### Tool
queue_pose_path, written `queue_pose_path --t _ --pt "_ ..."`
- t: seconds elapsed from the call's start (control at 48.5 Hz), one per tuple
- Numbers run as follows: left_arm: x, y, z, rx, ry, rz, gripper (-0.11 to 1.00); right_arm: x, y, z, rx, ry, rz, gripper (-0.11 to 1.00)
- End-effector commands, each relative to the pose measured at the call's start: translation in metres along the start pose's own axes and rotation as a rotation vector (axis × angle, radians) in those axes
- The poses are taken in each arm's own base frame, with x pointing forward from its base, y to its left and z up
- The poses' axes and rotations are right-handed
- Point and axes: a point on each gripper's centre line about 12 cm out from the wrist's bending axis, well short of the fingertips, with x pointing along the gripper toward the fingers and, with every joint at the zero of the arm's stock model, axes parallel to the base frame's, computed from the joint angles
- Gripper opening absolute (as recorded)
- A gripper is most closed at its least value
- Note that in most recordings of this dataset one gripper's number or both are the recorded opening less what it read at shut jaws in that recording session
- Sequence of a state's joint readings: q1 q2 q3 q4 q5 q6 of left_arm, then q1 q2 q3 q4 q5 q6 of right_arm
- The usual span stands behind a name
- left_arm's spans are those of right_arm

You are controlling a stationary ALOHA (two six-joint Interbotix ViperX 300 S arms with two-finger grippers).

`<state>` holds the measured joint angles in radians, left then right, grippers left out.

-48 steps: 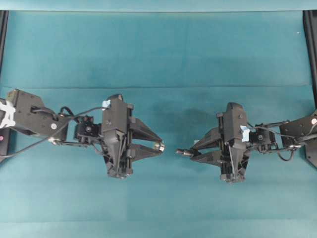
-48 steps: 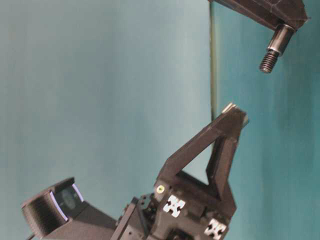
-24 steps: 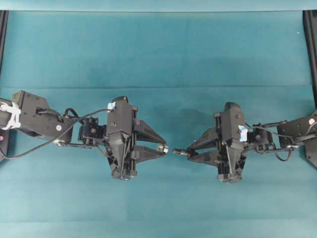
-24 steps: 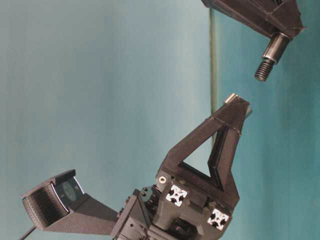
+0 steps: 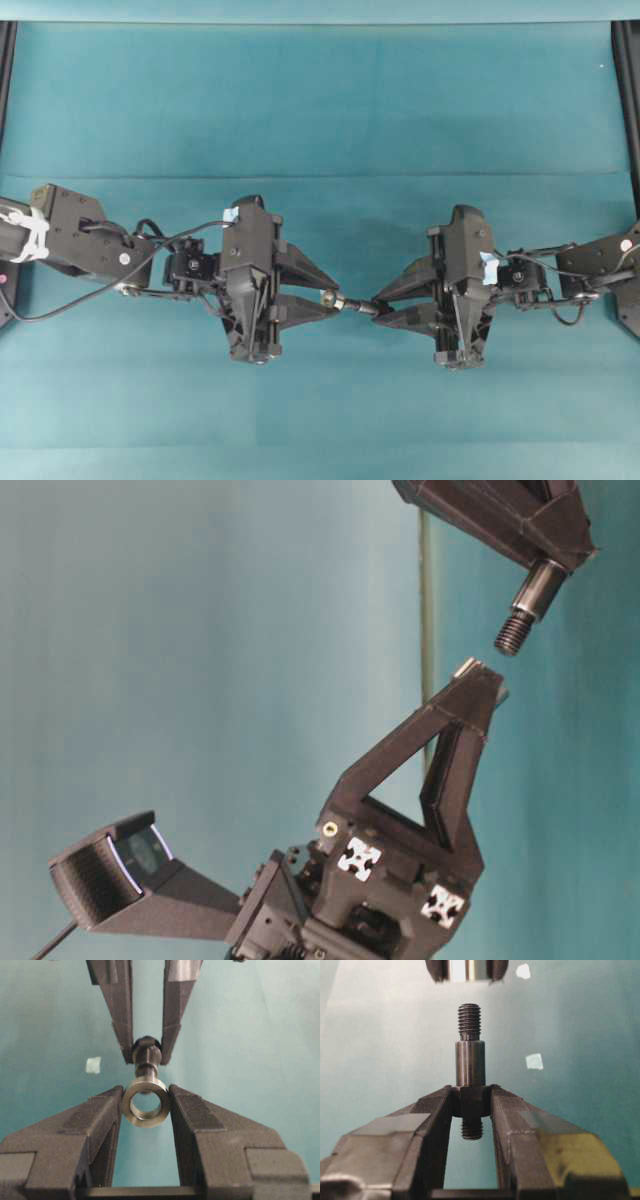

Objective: Insert the washer onto the shaft with both hands.
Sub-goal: 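Move the shaft tip into the washer hole, grippers converging, then push the washer along the shaft down to the hex collar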

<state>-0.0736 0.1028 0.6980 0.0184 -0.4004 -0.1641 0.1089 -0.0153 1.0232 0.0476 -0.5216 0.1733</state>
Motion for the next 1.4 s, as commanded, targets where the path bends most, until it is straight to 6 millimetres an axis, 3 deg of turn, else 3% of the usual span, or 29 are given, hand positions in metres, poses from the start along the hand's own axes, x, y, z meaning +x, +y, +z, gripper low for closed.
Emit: queue_pose_path --t 0.0,1.383 --pt "0.002 -0.002 0.011 0.0 -0.035 -0.006 0.36 0.001 0.003 0.009 0.01 -0.034 0.008 0.0" --pt "0.024 -0.007 0.008 0.005 -0.024 -0.016 0.36 0.003 0.003 0.011 0.005 -0.034 0.009 0.0"
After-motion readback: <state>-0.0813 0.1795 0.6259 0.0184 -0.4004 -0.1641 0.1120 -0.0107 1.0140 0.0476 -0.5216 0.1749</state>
